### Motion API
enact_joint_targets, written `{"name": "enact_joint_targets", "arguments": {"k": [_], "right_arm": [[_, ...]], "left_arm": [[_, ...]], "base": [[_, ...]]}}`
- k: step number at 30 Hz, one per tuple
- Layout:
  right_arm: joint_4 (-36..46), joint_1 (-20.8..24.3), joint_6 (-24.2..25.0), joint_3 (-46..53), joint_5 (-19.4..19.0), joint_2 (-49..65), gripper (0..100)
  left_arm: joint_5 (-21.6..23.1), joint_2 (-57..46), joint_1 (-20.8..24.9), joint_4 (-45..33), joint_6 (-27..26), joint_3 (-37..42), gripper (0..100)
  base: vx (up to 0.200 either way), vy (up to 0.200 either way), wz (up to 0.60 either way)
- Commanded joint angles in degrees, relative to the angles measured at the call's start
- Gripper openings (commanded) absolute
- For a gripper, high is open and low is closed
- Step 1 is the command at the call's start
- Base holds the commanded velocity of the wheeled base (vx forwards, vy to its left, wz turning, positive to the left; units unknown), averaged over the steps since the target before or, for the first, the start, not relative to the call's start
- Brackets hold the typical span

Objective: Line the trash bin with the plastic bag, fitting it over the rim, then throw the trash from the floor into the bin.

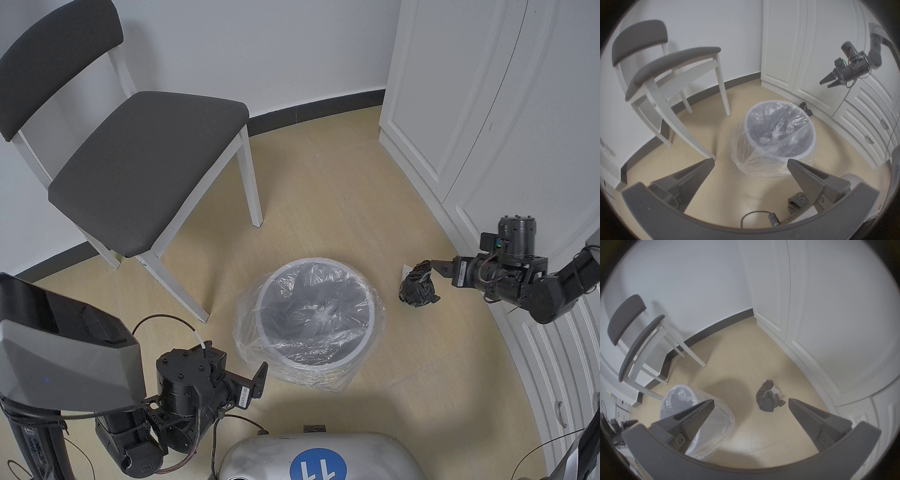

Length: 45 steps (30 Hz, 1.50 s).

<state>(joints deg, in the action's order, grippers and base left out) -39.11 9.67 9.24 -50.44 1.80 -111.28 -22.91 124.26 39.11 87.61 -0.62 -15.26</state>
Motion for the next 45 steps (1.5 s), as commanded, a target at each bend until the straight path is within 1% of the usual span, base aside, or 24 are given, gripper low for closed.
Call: {"name": "enact_joint_targets", "arguments": {"k": [1, 2, 3, 5, 7, 9, 12, 13, 14, 15, 18, 22, 24, 25, 26, 27, 29, 31, 33, 34, 36, 38, 40, 45], "right_arm": [[-0.27, -6.59, -9.15, 9.4, -6.55, 16.0, 100], [-0.27, -8.79, -11.44, 11.42, -9.98, 19.96, 100], [-0.27, -9.58, -12.58, 12.56, -11.74, 22.42, 100], [-0.27, -9.84, -13.9, 14.67, -12.61, 25.49, 100], [-0.27, -9.84, -15.57, 16.34, -12.61, 27.34, 100], [-0.27, -9.84, -19.08, 17.93, -12.53, 29.19, 100], [-0.27, -9.84, -22.34, 19.68, -12.35, 31.21, 100], [-0.36, -9.93, -24.62, 21.7, -12.0, 33.14, 100], [-0.36, -9.93, -24.62, 21.7, -12.0, 33.14, 100], [-0.44, -10.28, -27.7, 23.55, -11.56, 35.34, 100], [-0.79, -11.16, -32.0, 25.66, -11.56, 37.97, 100], [-1.5, -10.37, -33.15, 27.33, -11.47, 40.61, 100], [-1.67, -10.28, -33.85, 27.77, -11.47, 41.4, 100], [-1.85, -10.19, -35.43, 28.03, -11.56, 42.46, 100], [-1.85, -10.19, -35.87, 28.12, -11.56, 42.55, 100], [-1.76, -9.93, -36.84, 28.3, -11.56, 42.9, 100], [-1.85, -8.61, -37.37, 28.82, -11.47, 43.25, 100], [-1.85, -7.47, -37.37, 29.26, -11.21, 43.51, 100], [-1.85, -7.38, -37.37, 29.26, -11.03, 43.51, 100], [-1.85, -7.38, -37.37, 29.35, -10.94, 43.6, 100], [-1.85, -7.38, -37.37, 29.44, -10.94, 44.04, 100], [-1.67, -7.29, -37.45, 30.05, -10.94, 46.5, 100], [-1.23, -7.12, -37.54, 30.49, -11.03, 48.17, 100], [-1.06, -5.01, -37.54, 31.37, -10.77, 49.58, 100]], "left_arm": [[-0.21, -4.38, 0.97, -0.51, -9.93, -2.93, 100], [-0.3, -4.38, 0.97, -1.48, -12.3, -6.89, 100], [-0.47, -4.29, 0.97, -3.15, -13.0, -9.17, 100], [-1.09, -4.38, 1.06, -8.07, -13.26, -12.69, 100], [-1.09, -4.2, 1.32, -12.29, -13.09, -15.67, 100], [-1.09, -3.23, 1.59, -15.54, -12.65, -19.54, 100], [-1.18, -1.48, 2.2, -17.39, -11.77, -22.88, 100], [-1.18, -1.04, 3.17, -18.88, -11.33, -24.64, 100], [-1.18, -1.04, 3.17, -18.88, -11.33, -24.64, 100], [-1.18, -0.51, 3.78, -20.9, -10.54, -27.1, 100], [-1.18, 1.16, 4.22, -26.27, -7.55, -34.31, 100], [-1.35, 3.01, 4.75, -36.81, -2.81, -40.72, 100], [-1.88, 3.18, 4.75, -39.27, -1.58, -41.69, 100], [-3.11, 3.45, 4.75, -42.17, 0.36, -42.75, 100], [-3.37, 3.45, 4.75, -42.79, 0.89, -43.1, 100], [-3.81, 3.8, 4.57, -44.64, 2.47, -44.15, 100], [-3.81, 4.59, 4.31, -46.74, 3.79, -45.91, 100], [-3.9, 5.82, 4.13, -48.41, 4.49, -48.46, 100], [-3.9, 6.52, 4.13, -49.47, 4.75, -49.86, 100], [-4.34, 7.84, 4.13, -51.14, 4.84, -51.8, 100], [-5.66, 9.42, 3.96, -52.81, 4.84, -54.0, 100], [-9.44, 13.99, 3.08, -55.53, 4.58, -59.62, 100], [-10.93, 15.05, 2.9, -57.47, 4.4, -61.64, 100], [-11.55, 15.14, 3.26, -61.07, 4.4, -62.43, 100]], "base": [[0.0, 0.0, 0.0], [0.0, 0.0, 0.0], [0.0, 0.0, 0.0], [0.0, 0.0, 0.0], [0.0, 0.0, 0.0], [0.0, 0.0, 0.0], [0.0, 0.0, 0.0], [0.0, 0.0, 0.0], [0.0, 0.0, 0.0], [0.0, 0.0, 0.0], [0.0, 0.0, 0.0], [0.0, 0.0, 0.0], [0.0, 0.0, 0.0], [0.0, 0.0, 0.0], [0.0, 0.0, 0.0], [0.0, 0.0, 0.0], [0.0, 0.0, 0.0], [0.0, 0.0, 0.0], [0.0, 0.0, 0.0], [0.0, 0.0, 0.0], [0.0, 0.0, 0.0], [0.0, 0.0, 0.0], [0.0, 0.0, 0.0], [0.0, 0.0, 0.0]]}}
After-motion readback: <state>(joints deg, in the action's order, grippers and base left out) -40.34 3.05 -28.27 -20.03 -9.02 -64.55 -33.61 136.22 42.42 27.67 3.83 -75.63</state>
